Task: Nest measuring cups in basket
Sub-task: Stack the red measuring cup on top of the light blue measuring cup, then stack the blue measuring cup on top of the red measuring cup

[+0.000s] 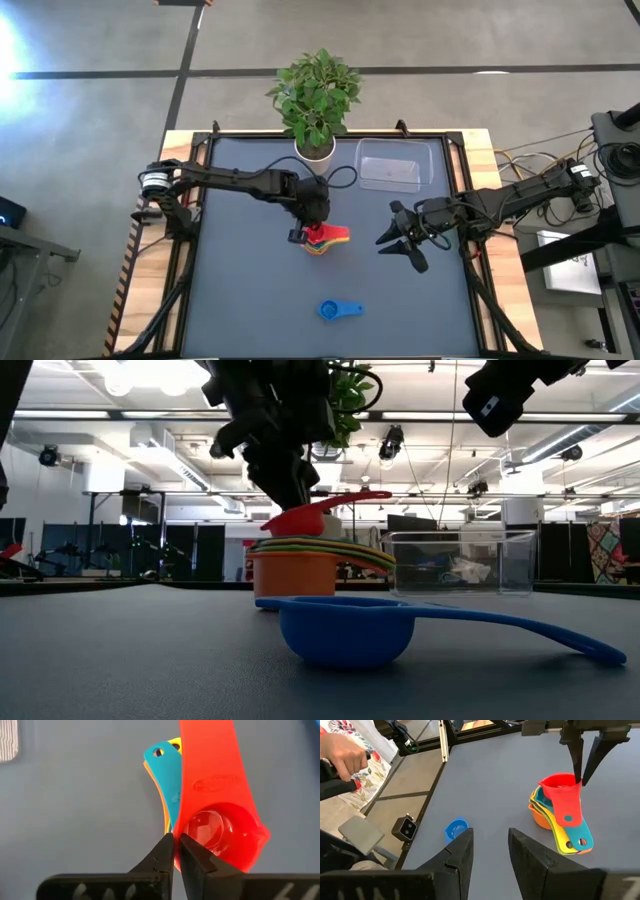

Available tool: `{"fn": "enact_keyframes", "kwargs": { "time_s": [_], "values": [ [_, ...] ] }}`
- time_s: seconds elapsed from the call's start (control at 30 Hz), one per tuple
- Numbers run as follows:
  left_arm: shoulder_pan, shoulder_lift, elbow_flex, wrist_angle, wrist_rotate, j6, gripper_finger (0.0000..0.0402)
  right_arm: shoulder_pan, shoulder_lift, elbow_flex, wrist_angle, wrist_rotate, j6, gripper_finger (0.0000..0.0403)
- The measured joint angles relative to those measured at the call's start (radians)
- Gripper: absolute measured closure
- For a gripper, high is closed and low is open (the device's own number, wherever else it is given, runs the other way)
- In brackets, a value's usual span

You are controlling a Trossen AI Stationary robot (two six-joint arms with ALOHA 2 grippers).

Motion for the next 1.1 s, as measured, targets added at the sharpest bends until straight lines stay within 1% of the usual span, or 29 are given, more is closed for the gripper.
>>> {"fn": "enact_keyframes", "kwargs": {
  "time_s": [0.13,0.2,0.33,0.5,0.57,0.67,0.73,0.87,0.93,1.03,1.1],
  "values": [
    [0.012,0.0,0.0,-0.001,0.018,-0.04,0.0371,0.0,0.0,0.0,-0.016,0.029,-0.007,0.0291],
    [0.015,0.0,0.0,-0.002,0.026,-0.057,0.0354,0.0,0.0,0.0,-0.024,0.049,-0.007,0.0291],
    [0.015,0.0,0.0,-0.002,0.033,-0.079,0.0316,0.0,0.0,0.0,-0.033,0.051,-0.007,0.0291],
    [0.015,-0.004,0.043,-0.031,0.043,-0.111,0.0278,0.0,0.0,0.0,-0.034,0.051,-0.007,0.0291],
    [0.015,-0.007,0.066,-0.055,0.077,-0.114,0.0269,0.0,0.0,0.0,-0.034,0.051,-0.007,0.0291],
    [0.011,-0.031,0.074,-0.054,0.131,-0.129,0.0266,0.0,0.0,0.0,-0.035,0.05,-0.007,0.0291],
    [0.002,-0.06,0.052,0.004,0.142,-0.137,0.0268,0.001,0.0,0.0,-0.039,0.05,-0.009,0.0291],
    [0.0,-0.095,-0.017,0.13,0.12,-0.16,0.0278,0.001,0.0,-0.023,-0.038,0.049,-0.034,0.0291],
    [0.002,-0.114,-0.056,0.148,0.116,-0.18,0.0283,0.001,0.0,-0.043,-0.038,0.049,-0.026,0.0291],
    [-0.004,-0.168,-0.129,0.232,0.107,-0.213,0.029,0.001,0.003,-0.069,-0.039,0.049,-0.002,0.0291],
    [-0.006,-0.214,-0.194,0.326,0.042,-0.246,0.0294,0.001,0.015,-0.078,-0.036,0.049,0.008,0.0291]
  ]
}}
